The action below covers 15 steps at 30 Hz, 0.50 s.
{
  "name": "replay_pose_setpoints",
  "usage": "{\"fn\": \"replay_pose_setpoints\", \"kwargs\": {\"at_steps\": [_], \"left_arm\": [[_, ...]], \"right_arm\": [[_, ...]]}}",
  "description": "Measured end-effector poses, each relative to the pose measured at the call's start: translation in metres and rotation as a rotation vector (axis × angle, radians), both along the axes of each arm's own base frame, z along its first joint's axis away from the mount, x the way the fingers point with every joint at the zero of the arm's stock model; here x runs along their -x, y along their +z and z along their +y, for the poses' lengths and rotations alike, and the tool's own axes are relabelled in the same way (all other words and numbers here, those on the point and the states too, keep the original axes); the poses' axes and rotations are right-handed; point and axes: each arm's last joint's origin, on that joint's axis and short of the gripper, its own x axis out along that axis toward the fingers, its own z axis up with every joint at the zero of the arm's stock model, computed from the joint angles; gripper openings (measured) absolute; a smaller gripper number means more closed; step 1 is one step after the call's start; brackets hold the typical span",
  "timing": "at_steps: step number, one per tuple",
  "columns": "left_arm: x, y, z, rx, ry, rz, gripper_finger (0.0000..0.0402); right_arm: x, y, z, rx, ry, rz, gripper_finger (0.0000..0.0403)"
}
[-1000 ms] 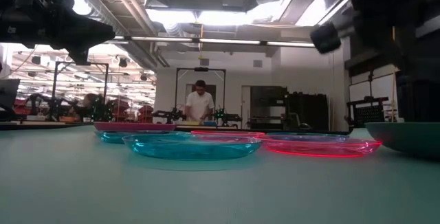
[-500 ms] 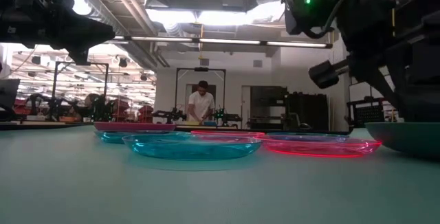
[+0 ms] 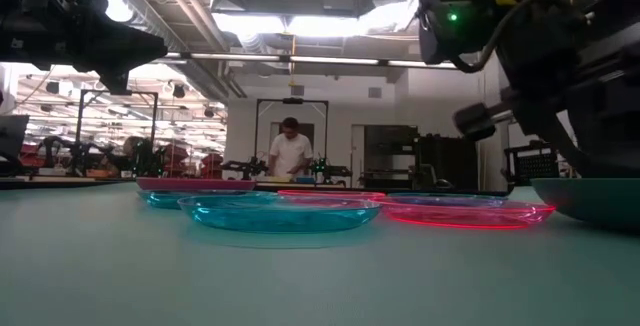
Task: Stack plastic plates
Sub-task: Stack the black plate on top of the green plate
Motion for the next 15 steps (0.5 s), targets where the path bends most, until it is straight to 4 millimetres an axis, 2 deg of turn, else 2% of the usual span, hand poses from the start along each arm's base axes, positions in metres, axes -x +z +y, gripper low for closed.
{"fn": "replay_pose_setpoints", "kwargs": {"at_steps": [9,15], "left_arm": [[0.0000,0.0001,0.0000,0.000,0.000,-0.001,0.0062],[0.0000,0.0000,0.0000,0.000,0.000,0.000,0.0062]], "right_arm": [[-0.0037,-0.0007,-0.0013,0.052,0.001,-0.041,0.0003],[-0.0044,-0.0012,-0.0023,0.092,0.002,-0.050,0.0038]]}}
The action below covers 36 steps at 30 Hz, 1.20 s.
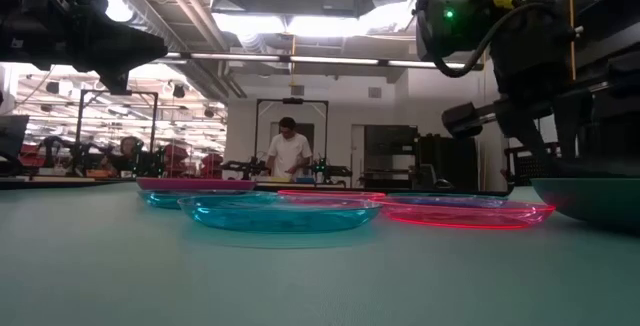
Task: Stack plastic plates
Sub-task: Stack the black plate on top of the green plate, then stack the pink plate on top of the black plate
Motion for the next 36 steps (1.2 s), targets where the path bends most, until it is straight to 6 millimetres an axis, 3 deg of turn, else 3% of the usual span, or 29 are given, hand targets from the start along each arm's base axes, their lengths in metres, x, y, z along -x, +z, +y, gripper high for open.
{"fn": "replay_pose_setpoints", "kwargs": {"at_steps": [10,29,36], "left_arm": [[0.000,0.000,0.000,0.000,0.000,0.000,0.0062],[0.000,0.000,0.000,0.000,0.000,0.000,0.0062],[0.000,0.001,0.000,0.001,0.000,-0.011,0.0062]], "right_arm": [[0.000,0.000,0.000,0.002,0.000,0.000,0.0094],[-0.001,0.000,0.000,-0.005,-0.039,0.009,0.0092],[-0.014,0.018,0.001,-0.012,-0.104,-0.036,0.0092]]}}
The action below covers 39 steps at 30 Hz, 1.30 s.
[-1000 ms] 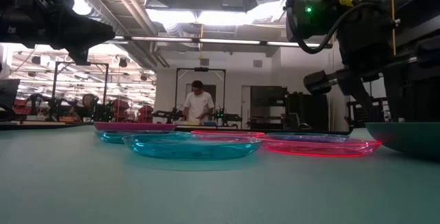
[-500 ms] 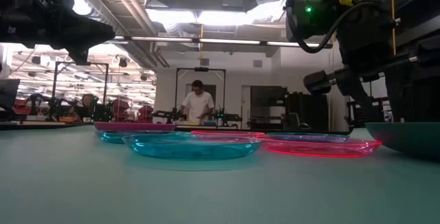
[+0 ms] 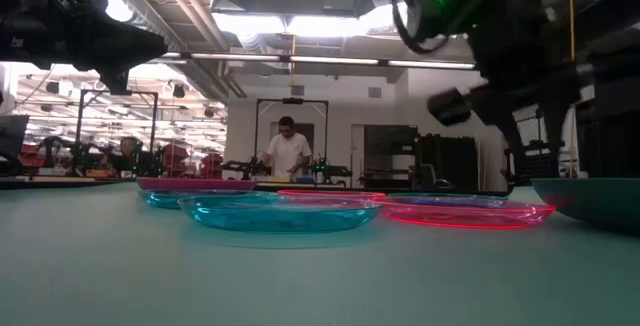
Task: Stack plastic plates
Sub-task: Stack the pink plate on top of the black plate
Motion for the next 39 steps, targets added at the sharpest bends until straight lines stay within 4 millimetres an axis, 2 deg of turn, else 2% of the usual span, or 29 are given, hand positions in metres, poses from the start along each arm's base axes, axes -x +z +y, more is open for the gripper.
{"fn": "replay_pose_setpoints", "kwargs": {"at_steps": [15,19,27,39], "left_arm": [[0.000,0.000,0.001,0.001,0.035,-0.002,0.0062],[0.000,0.000,0.003,0.001,0.051,-0.002,0.0062],[0.000,0.011,0.008,0.004,0.079,-0.009,0.0062],[-0.013,0.037,0.014,0.000,0.116,0.081,0.0062]], "right_arm": [[-0.044,0.084,0.002,-0.015,-0.029,-0.316,0.0092],[-0.053,0.101,0.001,0.016,-0.041,-0.427,0.0092],[-0.065,0.113,0.001,0.009,-0.042,-0.575,0.0092],[-0.068,0.115,0.001,0.008,-0.043,-0.615,0.0092]]}}
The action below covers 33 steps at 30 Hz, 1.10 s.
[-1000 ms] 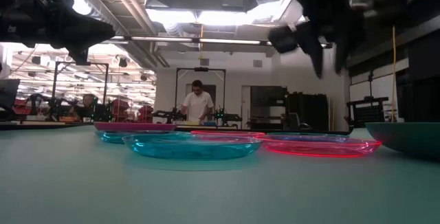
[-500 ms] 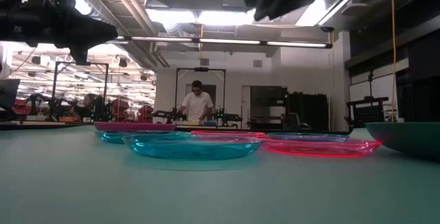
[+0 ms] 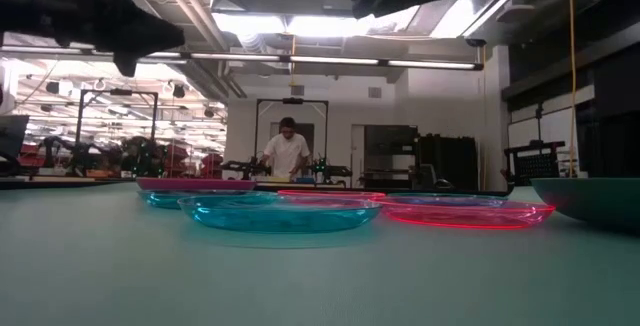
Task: Stack plastic plates
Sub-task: Stack the pink plate on top of the black plate
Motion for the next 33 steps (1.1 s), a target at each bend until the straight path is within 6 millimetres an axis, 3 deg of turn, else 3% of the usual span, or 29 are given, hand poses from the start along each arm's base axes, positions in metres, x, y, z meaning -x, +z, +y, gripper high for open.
{"fn": "replay_pose_setpoints", "kwargs": {"at_steps": [10,18,25,33], "left_arm": [[-0.028,0.021,0.009,0.022,-0.008,0.202,0.0062],[-0.056,0.030,0.028,0.082,0.005,0.444,0.0062],[-0.076,0.025,0.050,0.147,0.031,0.667,0.0066],[-0.094,0.006,0.077,0.200,0.074,0.851,0.0126]], "right_arm": [[0.000,0.000,0.000,0.000,0.000,0.000,0.0092],[0.000,0.000,0.000,0.000,0.000,0.000,0.0092],[0.000,0.000,0.000,0.000,0.000,0.000,0.0092],[0.000,0.000,0.000,0.000,0.000,0.000,0.0092]]}}
